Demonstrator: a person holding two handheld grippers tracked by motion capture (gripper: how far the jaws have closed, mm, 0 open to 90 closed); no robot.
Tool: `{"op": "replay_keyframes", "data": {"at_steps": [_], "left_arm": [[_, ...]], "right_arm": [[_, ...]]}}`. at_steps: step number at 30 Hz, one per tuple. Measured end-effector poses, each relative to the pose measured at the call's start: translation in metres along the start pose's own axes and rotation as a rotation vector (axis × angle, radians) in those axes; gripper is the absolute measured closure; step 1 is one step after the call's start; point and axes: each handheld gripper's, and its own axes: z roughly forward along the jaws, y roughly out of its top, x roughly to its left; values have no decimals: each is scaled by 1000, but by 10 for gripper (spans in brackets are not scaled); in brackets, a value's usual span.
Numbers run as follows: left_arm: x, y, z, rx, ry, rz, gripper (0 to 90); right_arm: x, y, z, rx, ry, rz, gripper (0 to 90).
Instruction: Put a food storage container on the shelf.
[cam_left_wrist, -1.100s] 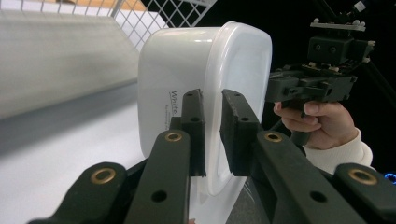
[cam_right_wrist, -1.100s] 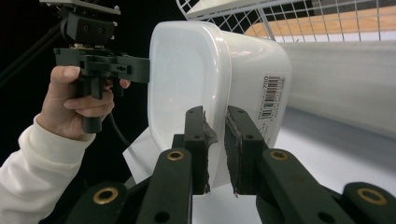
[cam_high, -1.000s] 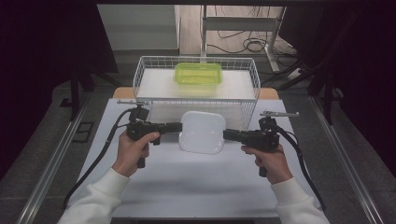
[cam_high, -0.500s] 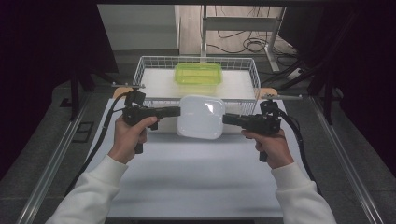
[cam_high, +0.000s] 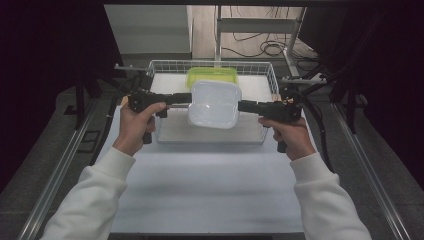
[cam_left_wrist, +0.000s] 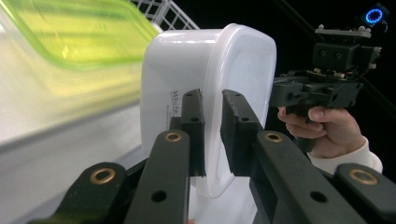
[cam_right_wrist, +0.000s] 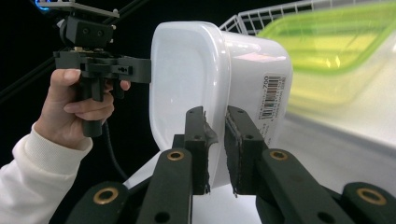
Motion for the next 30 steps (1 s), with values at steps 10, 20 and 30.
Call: {"op": "replay_keyframes", "data": {"at_steps": [10, 20, 30], "left_arm": [[10, 40, 2, -25, -10, 1, 797], [22, 68, 9, -38, 18, -18, 795], [40, 78, 16, -46, 25, -61, 795]], "right_arm": [[-6, 42, 5, -23, 2, -10, 788], [-23, 74, 19, -22, -7, 14, 789], [-37, 89, 31, -11, -16, 48, 788]]}}
